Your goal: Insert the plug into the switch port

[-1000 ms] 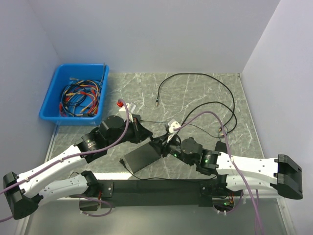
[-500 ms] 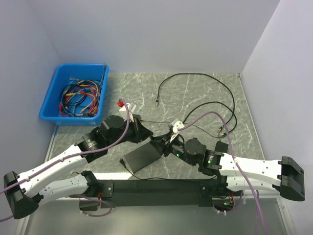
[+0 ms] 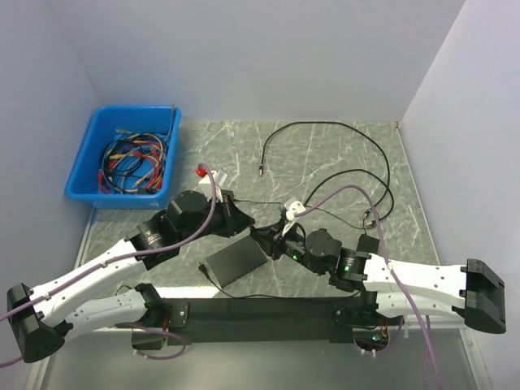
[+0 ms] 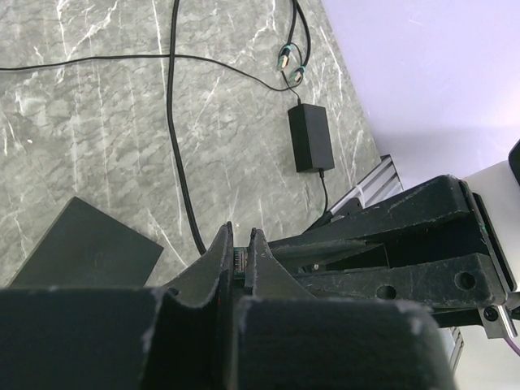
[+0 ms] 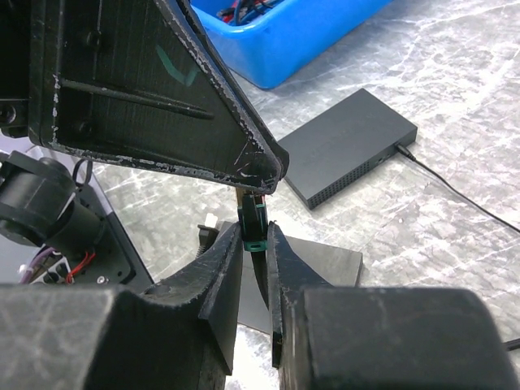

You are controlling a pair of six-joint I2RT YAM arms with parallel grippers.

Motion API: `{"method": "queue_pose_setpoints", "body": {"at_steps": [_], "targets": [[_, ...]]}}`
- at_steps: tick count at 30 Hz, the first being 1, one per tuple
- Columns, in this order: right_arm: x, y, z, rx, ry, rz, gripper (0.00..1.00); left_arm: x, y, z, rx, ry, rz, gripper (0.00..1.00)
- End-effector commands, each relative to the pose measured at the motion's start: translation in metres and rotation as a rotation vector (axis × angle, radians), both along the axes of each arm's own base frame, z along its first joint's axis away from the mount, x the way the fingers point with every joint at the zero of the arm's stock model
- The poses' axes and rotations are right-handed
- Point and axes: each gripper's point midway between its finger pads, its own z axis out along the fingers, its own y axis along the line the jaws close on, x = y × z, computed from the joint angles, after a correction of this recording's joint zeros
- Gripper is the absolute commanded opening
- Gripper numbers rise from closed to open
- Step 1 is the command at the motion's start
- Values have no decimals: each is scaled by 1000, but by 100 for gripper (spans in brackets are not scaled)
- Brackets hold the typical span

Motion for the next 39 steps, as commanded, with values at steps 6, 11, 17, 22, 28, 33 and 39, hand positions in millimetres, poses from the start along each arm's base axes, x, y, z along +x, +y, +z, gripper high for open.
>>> {"method": "queue_pose_setpoints", "body": {"at_steps": [6, 11, 17, 22, 28, 33, 39], "targets": [[11, -12, 2, 43, 49, -98, 0, 4, -5, 1, -9, -3, 10, 46], [19, -30, -32, -30, 170, -221, 0, 8, 9, -32, 78, 37, 67, 68], [25, -67, -60, -161, 255, -379, 0, 12, 34, -75, 193, 103, 173, 75], [13, -65, -87, -298, 341, -337, 0, 6, 50, -106, 240, 196, 227, 74], [-4, -47, -132, -357, 472, -267, 0, -20, 66, -133, 242, 317, 244, 72], [-17, -40, -172, -424, 547, -231, 0, -48, 80, -159, 295, 424, 266, 70], [-25, -28, -190, -453, 575, -204, 0, -61, 86, -171, 300, 467, 293, 72]]}}
